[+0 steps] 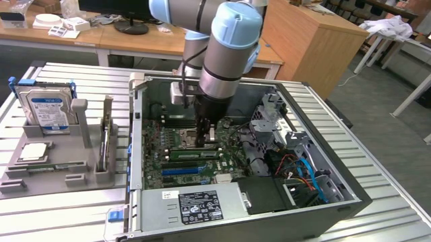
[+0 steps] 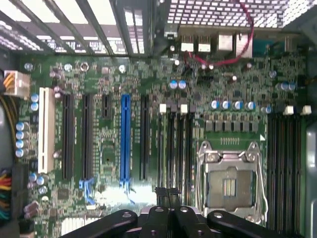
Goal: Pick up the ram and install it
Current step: 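Press down the ram until it locks into place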
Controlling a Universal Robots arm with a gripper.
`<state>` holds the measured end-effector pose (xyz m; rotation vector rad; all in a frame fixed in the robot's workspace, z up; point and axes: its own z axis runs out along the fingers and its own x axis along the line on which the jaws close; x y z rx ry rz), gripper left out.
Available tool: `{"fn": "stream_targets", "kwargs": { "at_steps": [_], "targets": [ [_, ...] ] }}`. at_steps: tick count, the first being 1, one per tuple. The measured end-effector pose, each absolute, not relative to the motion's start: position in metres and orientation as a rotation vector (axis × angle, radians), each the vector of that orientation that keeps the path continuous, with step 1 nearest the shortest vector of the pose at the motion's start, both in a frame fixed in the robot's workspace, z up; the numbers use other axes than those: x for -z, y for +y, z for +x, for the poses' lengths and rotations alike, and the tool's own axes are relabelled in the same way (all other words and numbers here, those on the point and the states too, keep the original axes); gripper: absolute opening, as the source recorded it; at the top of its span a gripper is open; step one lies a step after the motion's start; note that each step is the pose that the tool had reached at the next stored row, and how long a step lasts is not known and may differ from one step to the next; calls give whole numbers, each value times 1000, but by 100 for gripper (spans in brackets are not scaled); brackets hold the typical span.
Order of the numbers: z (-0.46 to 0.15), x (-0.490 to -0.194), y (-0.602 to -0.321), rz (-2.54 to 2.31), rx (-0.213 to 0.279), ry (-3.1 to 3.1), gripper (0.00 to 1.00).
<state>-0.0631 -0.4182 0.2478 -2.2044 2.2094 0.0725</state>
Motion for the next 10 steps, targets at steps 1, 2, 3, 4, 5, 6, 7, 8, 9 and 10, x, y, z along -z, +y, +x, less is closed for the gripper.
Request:
{"fn": "stream_targets", "kwargs": {
  "at_steps": [1,2,3,4,5,6,7,8,9,10],
  "targets": [
    [-65,-248,-418,-2204,-72,2209,11],
    [-67,-248,-418,-2204,-72,2209,11],
    [-69,-248,-418,-2204,-72,2209,11],
    [-71,-248,-418,-2204,-72,2209,11],
    [-73,-248,-418,-2204,-72,2209,11],
    [-74,-248,-418,-2204,-72,2209,11],
    [-76,-248,-418,-2204,-72,2209,11],
    [-78,-248,-418,-2204,-72,2209,11],
    [-79,-248,-418,-2204,-72,2209,11],
    [-81,-248,-418,-2204,-72,2209,11]
  ]
}}
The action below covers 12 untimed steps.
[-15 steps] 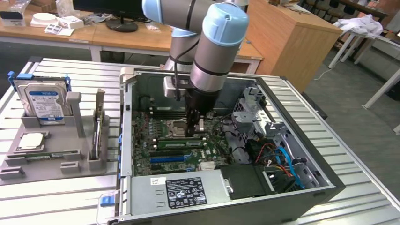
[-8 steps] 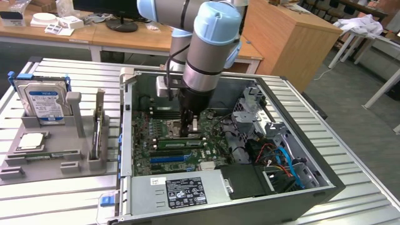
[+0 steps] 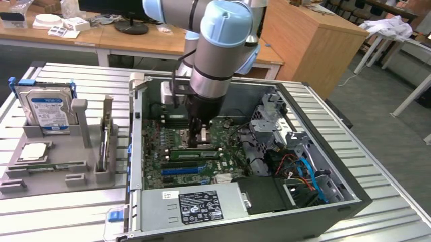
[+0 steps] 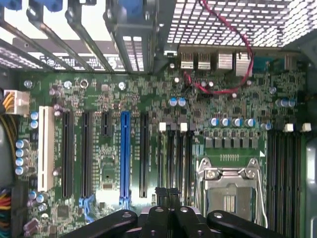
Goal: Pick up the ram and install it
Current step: 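Press down the ram until it locks into place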
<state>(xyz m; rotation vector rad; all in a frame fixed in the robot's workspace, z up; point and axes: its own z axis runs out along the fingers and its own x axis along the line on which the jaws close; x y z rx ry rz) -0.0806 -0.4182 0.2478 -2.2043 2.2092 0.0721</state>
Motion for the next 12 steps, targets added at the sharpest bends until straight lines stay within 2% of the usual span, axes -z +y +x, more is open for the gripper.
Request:
{"fn": "stream_targets", "kwargs": {
  "at_steps": [12],
  "targets": [
    [-89,-248,-418,-2204,-72,2209,11]
  ]
}}
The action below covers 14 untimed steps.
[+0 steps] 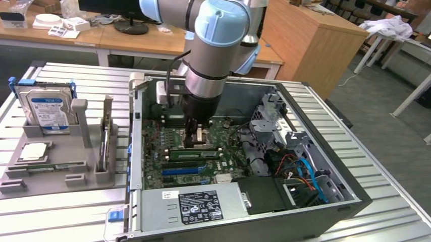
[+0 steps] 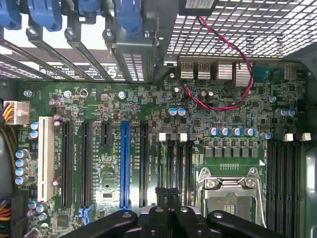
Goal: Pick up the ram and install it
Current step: 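Press down the ram until it locks into place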
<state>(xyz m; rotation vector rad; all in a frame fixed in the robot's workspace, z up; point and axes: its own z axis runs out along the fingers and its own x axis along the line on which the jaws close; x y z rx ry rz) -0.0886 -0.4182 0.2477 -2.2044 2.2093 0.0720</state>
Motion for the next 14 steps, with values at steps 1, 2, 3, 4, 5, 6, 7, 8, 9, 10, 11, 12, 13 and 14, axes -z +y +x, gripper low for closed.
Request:
{"fn": "stream_targets", "kwargs": {
  "at_steps": [1,2,3,4,5,6,7,8,9,10,11,12,13,14],
  "targets": [
    [-89,-247,-418,-2204,-72,2209,11],
    [-89,-246,-418,-2204,-72,2209,11],
    [-89,-246,-418,-2204,-72,2209,11],
    [-89,-244,-418,-2204,-72,2209,11],
    [-89,-244,-418,-2204,-72,2209,11],
    [-89,-243,-418,-2204,-72,2209,11],
    [-89,-242,-418,-2204,-72,2209,11],
    [-89,-241,-418,-2204,-72,2209,11],
    [-89,-241,-418,-2204,-72,2209,11],
    [-89,-241,-418,-2204,-72,2209,11],
    [-89,-241,-418,-2204,-72,2209,11],
    [-89,-241,-418,-2204,-72,2209,11],
    [-88,-241,-418,-2204,-72,2209,11],
    [-87,-241,-418,-2204,-72,2209,11]
  ]
}}
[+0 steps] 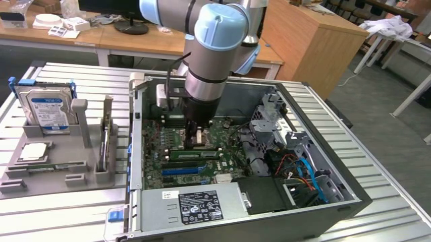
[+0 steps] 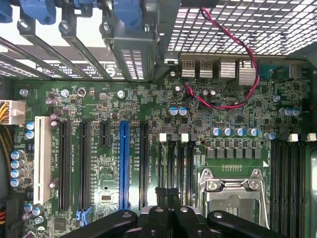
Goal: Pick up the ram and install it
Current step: 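Press down the ram until it locks into place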
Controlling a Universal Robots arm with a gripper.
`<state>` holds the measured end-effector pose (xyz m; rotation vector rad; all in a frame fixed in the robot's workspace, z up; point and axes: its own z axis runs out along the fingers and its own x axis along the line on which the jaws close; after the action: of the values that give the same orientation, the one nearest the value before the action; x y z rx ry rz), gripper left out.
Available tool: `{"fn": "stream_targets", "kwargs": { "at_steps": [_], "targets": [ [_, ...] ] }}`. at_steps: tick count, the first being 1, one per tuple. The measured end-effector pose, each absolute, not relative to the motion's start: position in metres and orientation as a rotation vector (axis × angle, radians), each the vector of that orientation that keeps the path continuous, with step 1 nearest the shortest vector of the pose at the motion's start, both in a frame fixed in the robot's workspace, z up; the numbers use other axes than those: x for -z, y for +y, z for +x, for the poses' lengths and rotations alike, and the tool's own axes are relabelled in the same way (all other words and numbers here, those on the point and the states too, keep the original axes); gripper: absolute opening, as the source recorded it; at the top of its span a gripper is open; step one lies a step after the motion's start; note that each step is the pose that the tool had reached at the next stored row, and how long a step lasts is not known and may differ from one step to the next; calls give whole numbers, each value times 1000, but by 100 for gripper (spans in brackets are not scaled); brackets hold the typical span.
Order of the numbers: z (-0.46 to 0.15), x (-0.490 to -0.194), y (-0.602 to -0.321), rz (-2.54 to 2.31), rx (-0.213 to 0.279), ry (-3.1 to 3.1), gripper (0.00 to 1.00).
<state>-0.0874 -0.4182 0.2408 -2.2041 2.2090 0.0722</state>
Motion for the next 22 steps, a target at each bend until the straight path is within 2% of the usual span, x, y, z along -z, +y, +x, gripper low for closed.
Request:
{"fn": "stream_targets", "kwargs": {
  "at_steps": [22],
  "targets": [
    [-87,-234,-418,-2204,-72,2209,11]
  ]
}}
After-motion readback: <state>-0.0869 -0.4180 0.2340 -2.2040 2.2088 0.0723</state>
